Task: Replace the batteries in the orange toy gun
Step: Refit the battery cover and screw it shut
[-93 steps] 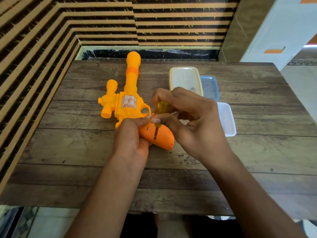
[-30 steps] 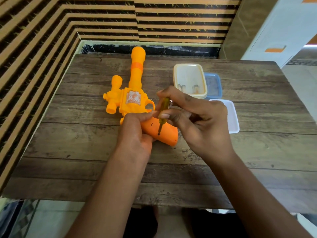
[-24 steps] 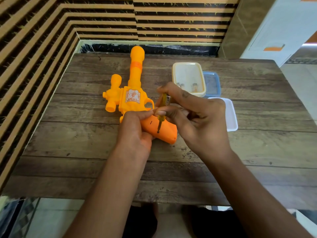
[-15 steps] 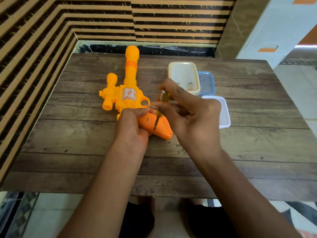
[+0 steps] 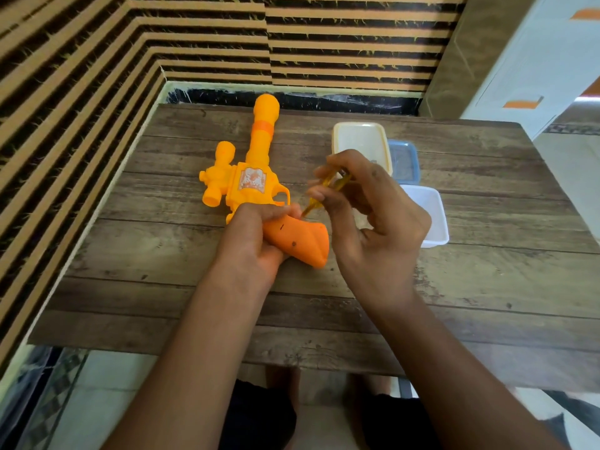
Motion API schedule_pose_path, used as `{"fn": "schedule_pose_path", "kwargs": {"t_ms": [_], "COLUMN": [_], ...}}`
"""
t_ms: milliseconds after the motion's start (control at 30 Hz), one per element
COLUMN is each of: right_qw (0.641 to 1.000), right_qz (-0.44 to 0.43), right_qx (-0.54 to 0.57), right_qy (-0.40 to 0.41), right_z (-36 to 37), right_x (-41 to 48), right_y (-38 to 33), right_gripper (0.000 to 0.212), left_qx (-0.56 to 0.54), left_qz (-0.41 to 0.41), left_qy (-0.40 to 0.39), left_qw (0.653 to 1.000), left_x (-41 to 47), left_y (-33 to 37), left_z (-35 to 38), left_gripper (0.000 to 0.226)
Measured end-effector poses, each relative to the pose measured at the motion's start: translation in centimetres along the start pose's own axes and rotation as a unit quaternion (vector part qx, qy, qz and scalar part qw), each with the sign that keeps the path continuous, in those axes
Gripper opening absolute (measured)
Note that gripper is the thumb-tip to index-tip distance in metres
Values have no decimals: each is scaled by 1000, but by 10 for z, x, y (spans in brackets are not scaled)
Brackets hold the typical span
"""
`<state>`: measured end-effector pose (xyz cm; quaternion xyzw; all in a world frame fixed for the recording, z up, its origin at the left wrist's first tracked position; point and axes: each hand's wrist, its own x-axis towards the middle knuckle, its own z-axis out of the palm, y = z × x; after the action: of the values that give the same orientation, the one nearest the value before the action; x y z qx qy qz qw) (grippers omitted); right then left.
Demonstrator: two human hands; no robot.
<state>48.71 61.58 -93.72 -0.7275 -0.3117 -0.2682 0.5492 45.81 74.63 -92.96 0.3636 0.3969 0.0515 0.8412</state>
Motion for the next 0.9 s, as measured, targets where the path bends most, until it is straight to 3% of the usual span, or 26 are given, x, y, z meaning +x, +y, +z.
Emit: {"fn": "schedule_pose_path", "kwargs": {"t_ms": [167, 267, 467, 700, 900], "right_qw": [999, 994, 977, 939, 919], "right_qz": [-19, -55, -85, -148, -132], "right_qx": [-27, -57, -90, -88, -92], "right_qy": [-27, -74, -171, -297, -359], "right_z": [12, 23, 31, 37, 43], "right_x": [6, 6, 7, 12, 11], "right_y": [17, 36, 75, 80, 76], "right_gripper": [18, 26, 26, 38, 42], "left_qx": [51, 113, 206, 295, 311], "left_qz": [-1, 8, 52, 61, 72], "left_qy": [14, 32, 52, 102, 138], "left_qw": [999, 993, 976, 948, 938], "left_x": [0, 2, -4, -5, -5], "left_y": [9, 15, 21, 23, 23], "left_z": [-20, -36, -50, -57, -58], "left_gripper": [18, 32, 16, 37, 41]}}
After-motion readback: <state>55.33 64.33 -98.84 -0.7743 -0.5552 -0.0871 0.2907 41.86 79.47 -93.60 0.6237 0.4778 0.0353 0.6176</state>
